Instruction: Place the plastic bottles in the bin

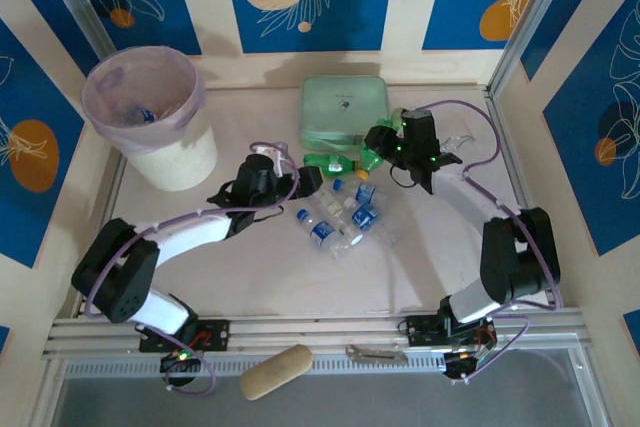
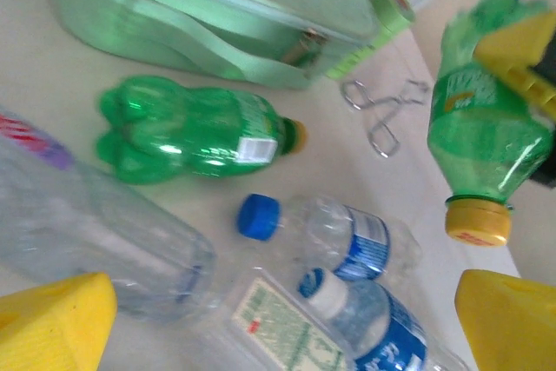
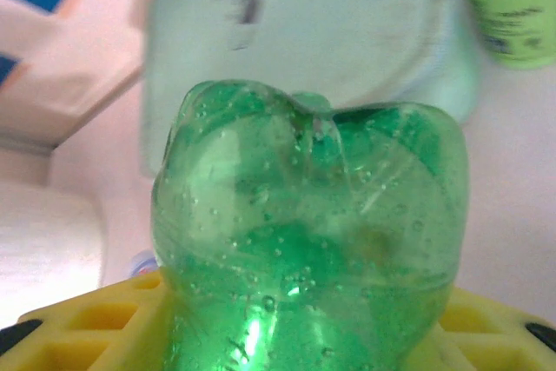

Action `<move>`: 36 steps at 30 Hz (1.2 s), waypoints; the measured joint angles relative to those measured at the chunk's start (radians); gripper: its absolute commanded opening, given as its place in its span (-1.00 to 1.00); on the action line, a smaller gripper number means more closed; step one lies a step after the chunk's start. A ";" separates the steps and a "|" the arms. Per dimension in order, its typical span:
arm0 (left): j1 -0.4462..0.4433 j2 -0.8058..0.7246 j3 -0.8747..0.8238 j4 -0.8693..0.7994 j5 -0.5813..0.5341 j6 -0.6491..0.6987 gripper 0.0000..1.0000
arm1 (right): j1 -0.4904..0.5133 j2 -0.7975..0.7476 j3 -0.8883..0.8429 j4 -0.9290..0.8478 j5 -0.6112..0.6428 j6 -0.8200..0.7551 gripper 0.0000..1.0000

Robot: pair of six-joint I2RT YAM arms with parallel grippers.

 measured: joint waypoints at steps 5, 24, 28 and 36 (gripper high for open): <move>-0.011 0.090 0.023 0.137 0.186 -0.032 0.82 | 0.019 -0.071 0.000 -0.054 -0.106 -0.032 0.02; -0.067 0.199 0.138 0.275 0.372 -0.059 0.70 | 0.125 -0.091 0.000 -0.144 -0.224 -0.030 0.02; -0.075 0.200 0.153 0.265 0.374 -0.044 0.66 | 0.130 -0.097 0.000 -0.146 -0.227 -0.026 0.02; -0.080 0.200 0.154 0.261 0.375 -0.040 0.51 | 0.138 -0.100 0.000 -0.146 -0.232 -0.014 0.03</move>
